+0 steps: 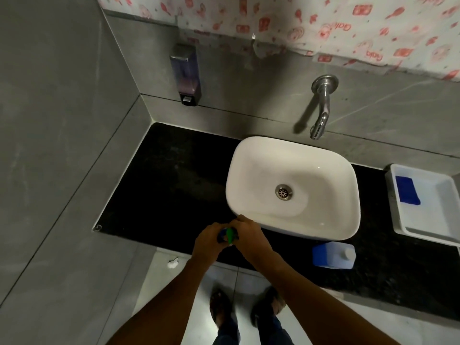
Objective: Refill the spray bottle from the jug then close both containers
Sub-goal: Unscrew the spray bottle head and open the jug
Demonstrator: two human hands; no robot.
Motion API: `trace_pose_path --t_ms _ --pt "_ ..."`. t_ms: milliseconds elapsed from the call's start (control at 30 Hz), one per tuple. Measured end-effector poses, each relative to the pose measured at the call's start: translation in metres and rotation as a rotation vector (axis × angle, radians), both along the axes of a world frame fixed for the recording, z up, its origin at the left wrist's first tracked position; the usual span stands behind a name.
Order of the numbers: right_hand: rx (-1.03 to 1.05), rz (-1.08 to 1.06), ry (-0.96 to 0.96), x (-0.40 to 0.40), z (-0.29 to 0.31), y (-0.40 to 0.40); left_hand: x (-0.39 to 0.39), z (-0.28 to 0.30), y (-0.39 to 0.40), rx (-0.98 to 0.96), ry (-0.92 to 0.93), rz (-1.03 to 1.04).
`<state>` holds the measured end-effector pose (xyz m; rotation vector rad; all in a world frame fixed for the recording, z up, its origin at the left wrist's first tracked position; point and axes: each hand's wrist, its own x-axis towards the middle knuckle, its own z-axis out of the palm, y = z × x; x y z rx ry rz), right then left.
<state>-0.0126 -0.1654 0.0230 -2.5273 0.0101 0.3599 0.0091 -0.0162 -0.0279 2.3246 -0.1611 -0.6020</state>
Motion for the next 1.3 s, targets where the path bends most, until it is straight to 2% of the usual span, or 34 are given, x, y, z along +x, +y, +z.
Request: trace_pose_path --t_ms 267,400,600,800,900,1000,1167,1300 --pt "-0.001 0.17 -0.055 0.0 0.0 -0.006 0.005 -0.003 -0.001 0.053 0.011 -0.037" --pt "0.034 0.059 -0.001 -0.002 0.003 -0.004 0.006 0.001 -0.001 0.063 0.011 -0.048" --pt "-0.07 -0.105 0.045 -0.002 0.001 0.002 0.003 0.002 -0.002 0.032 -0.022 -0.057" --pt "-0.056 0.1 0.0 -0.001 0.001 0.007 0.0 0.0 -0.004 0.06 -0.012 -0.028" --pt "0.009 -0.035 0.008 -0.005 0.001 0.011 0.0 0.001 -0.003 0.043 -0.016 -0.035" --pt "-0.03 -0.181 0.049 -0.004 0.0 0.009 0.0 0.002 -0.002 0.001 0.0 -0.023" --pt "-0.006 -0.004 0.08 0.0 0.002 0.001 -0.003 0.001 -0.003 0.015 0.007 -0.031" --pt "0.029 -0.181 0.05 -0.007 -0.001 0.002 -0.003 0.001 -0.003 0.004 0.012 -0.007"
